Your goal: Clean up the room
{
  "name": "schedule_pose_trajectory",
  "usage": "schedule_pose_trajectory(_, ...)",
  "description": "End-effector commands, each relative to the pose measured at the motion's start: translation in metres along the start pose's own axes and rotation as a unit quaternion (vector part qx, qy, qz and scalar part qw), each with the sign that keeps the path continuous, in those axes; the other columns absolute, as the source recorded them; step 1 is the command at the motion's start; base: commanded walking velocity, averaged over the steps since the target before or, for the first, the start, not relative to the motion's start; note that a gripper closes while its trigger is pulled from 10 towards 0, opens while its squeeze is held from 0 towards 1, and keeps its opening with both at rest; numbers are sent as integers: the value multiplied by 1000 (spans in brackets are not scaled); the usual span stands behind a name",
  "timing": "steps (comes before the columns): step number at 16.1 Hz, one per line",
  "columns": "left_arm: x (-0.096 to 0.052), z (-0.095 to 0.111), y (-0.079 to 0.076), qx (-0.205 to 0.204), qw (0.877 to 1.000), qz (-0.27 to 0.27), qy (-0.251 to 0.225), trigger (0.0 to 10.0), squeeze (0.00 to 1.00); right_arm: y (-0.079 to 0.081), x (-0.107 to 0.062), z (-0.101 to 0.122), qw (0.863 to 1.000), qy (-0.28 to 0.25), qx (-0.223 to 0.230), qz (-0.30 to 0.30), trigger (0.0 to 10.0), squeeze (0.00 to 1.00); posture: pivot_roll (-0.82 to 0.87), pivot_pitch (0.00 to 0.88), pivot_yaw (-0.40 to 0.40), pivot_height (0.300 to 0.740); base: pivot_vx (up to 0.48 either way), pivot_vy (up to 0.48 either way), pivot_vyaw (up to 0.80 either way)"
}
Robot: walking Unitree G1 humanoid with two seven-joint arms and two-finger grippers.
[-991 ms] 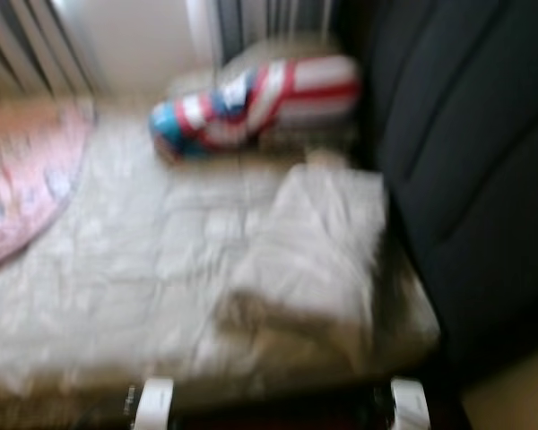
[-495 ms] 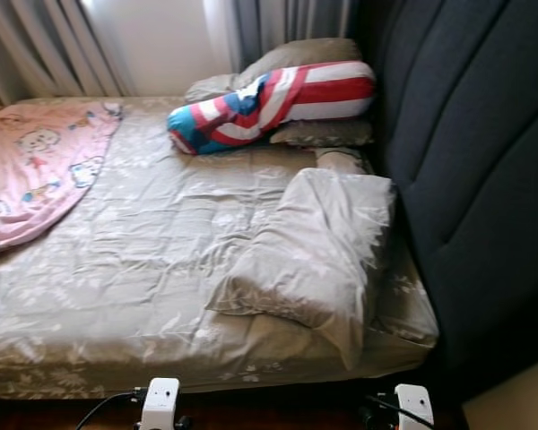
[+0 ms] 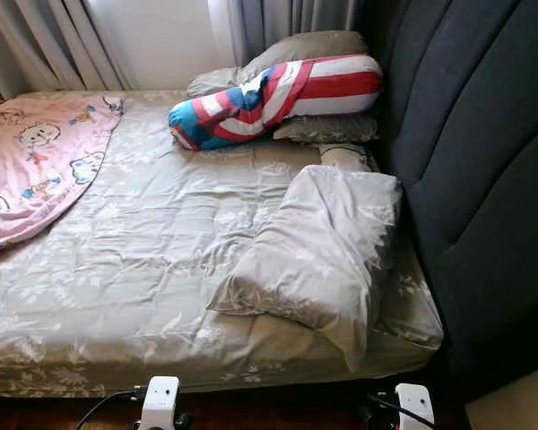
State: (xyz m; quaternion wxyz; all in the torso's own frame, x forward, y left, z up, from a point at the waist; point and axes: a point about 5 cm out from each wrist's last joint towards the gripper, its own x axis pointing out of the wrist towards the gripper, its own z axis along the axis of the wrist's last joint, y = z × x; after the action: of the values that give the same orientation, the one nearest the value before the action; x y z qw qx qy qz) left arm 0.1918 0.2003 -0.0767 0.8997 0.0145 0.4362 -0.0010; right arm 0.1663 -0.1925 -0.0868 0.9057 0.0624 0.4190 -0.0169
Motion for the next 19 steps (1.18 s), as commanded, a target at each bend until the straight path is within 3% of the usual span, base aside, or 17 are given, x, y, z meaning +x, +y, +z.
schedule_pose_trajectory(1, -1, -2, 2, -4, 1000, 4, 0, 10000, 0, 0, -1, -2, 1000, 3, -4, 2, 10000, 0, -28, 18, -16, 740, 0, 0, 0)
schedule_pose_trajectory(8, 0, 6, 1, -12, 999, 13, -26, 10000, 0, -1, -1, -2, 1000, 6, -9, 3, 10000, 0, -25, 27, -25, 740, 0, 0, 0)
schedule_pose_trajectory(15, 0, 3, 0, -9, 1000, 10, -22, 10000, 0, -1, 0, 0, 999, 6, -32, 11, 10000, 0, -25, 33, -23, 740, 0, 0, 0)
schedule_pose_trajectory(19, 0, 4, -2, -11, 1000, 7, -24, 10000, 0, -1, 0, -1, 1000, 7, -19, 5, 10000, 0, -27, 35, -24, 740, 0, 0, 400)
